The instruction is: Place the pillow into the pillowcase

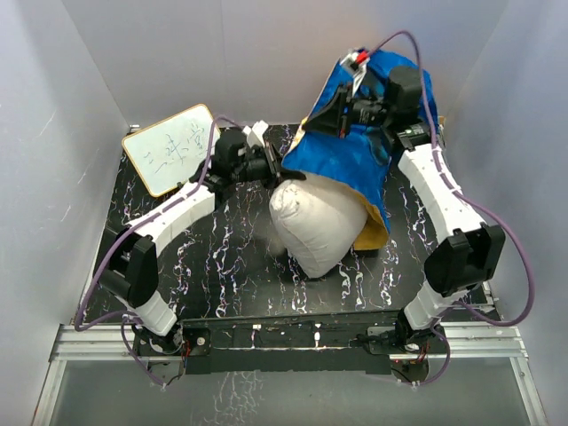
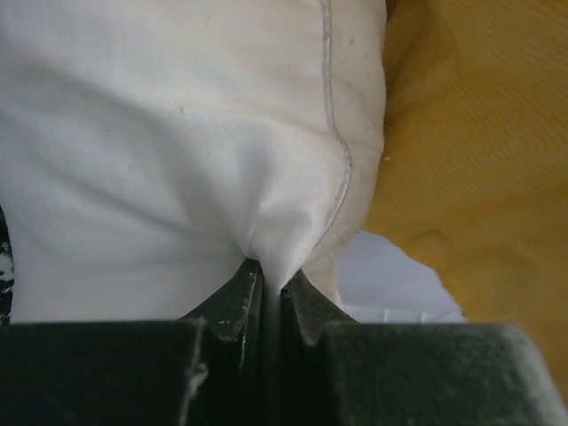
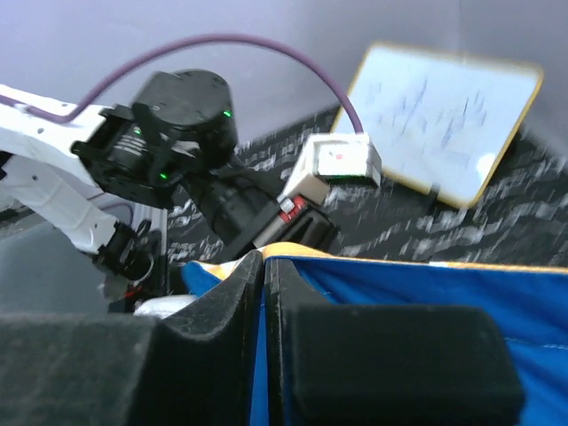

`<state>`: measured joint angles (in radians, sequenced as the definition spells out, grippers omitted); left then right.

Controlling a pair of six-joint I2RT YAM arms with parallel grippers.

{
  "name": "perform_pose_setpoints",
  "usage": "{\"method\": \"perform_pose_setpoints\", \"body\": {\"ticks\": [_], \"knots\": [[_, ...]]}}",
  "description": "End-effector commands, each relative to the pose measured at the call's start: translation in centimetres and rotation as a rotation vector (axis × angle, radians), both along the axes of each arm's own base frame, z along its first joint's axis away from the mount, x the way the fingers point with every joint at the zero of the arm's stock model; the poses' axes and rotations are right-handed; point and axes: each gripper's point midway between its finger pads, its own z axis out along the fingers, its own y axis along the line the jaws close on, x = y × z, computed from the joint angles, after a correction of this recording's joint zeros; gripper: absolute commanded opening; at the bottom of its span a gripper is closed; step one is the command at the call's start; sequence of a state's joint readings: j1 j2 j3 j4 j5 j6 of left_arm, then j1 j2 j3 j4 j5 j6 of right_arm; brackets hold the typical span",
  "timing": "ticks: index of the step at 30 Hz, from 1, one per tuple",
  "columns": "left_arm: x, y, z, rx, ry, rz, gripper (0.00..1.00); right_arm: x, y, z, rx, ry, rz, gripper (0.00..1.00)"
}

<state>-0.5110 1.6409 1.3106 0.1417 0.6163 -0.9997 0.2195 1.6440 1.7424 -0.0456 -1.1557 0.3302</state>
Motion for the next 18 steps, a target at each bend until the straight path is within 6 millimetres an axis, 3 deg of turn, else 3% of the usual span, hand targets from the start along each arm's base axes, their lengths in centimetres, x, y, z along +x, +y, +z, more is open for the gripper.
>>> {"method": "perform_pose_setpoints", "body": {"ticks": [1, 4, 7, 9, 10, 14, 18], "knots": [[-0.9, 1.3, -1.5, -0.054, -0.001, 0.05, 0.0, -1.2, 1.4, -7.3, -0.139, 0.12, 0.058, 0.15], [-1.5, 3.3, -5.7, -0.011, 0.069, 0.109, 0.0, -2.1, 0.8, -8.4, -0.227, 0.051, 0.054, 0.47], [-1.8, 4.7, -7.8, 0.015, 0.103, 0.141, 0.0, -2.9, -0.8, -7.6, -0.336, -0.091, 0.021, 0.8], [-1.8, 5.1, -8.4, 0.024, 0.11, 0.147, 0.0, -3.9, -2.2, -7.1, -0.403, -0.194, -0.022, 0.95], [-1.9, 5.2, -8.4, 0.025, 0.109, 0.146, 0.0, -4.1, -3.0, -7.5, -0.436, -0.218, -0.058, 0.99], [-2.0, 5.2, -8.3, 0.02, 0.1, 0.131, 0.0, -4.6, -6.0, -9.6, -0.537, -0.304, -0.239, 1.0], [-2.0, 5.1, -7.7, 0.004, 0.092, 0.123, 0.0, -4.6, -8.2, -13.9, -0.649, -0.314, -0.313, 1.0]]}}
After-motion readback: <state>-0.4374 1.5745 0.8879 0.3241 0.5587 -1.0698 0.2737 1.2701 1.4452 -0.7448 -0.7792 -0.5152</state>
